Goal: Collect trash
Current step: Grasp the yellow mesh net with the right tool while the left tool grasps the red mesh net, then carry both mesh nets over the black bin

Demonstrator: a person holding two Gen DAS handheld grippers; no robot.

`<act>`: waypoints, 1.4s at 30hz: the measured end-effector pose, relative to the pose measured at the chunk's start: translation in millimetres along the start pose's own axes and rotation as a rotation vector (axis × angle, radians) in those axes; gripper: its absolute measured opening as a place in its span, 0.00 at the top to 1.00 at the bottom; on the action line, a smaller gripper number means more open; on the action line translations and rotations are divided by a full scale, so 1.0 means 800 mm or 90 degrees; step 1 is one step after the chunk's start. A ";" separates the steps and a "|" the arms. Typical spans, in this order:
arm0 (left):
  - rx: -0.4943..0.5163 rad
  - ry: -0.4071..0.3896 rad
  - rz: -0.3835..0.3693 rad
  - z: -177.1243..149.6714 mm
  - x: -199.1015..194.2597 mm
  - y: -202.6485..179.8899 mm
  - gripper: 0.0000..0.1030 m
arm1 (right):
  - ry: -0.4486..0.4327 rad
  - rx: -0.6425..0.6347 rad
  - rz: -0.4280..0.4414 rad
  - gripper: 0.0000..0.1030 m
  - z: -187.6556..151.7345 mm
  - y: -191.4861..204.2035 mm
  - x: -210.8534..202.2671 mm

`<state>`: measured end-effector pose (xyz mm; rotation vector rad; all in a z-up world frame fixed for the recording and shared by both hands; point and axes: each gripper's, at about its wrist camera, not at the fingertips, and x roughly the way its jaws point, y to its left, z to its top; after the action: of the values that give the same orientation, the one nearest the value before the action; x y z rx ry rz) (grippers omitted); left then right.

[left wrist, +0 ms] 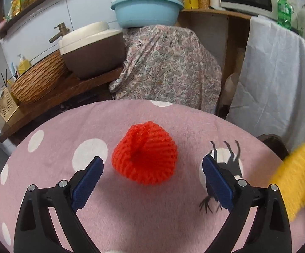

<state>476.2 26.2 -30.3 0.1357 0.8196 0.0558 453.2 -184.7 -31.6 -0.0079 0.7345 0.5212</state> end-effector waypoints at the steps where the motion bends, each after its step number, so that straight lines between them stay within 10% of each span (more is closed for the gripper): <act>1: 0.000 0.016 0.004 0.003 0.013 -0.003 0.09 | 0.001 0.003 0.000 0.86 -0.006 -0.002 -0.004; 5: -0.014 0.041 0.023 0.007 0.040 -0.003 0.10 | -0.005 -0.005 -0.002 0.86 -0.024 -0.005 -0.017; 15: -0.038 0.003 0.002 -0.006 0.032 0.010 0.75 | -0.015 -0.008 0.030 0.86 -0.052 0.004 -0.029; 42: -0.030 -0.138 -0.218 -0.122 -0.180 -0.042 0.80 | -0.130 0.015 0.027 0.86 -0.136 0.012 -0.149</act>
<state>306.1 -11.7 3.6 -0.0437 0.6154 -0.2588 305.3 -250.6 -35.0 0.0816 0.5420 0.5445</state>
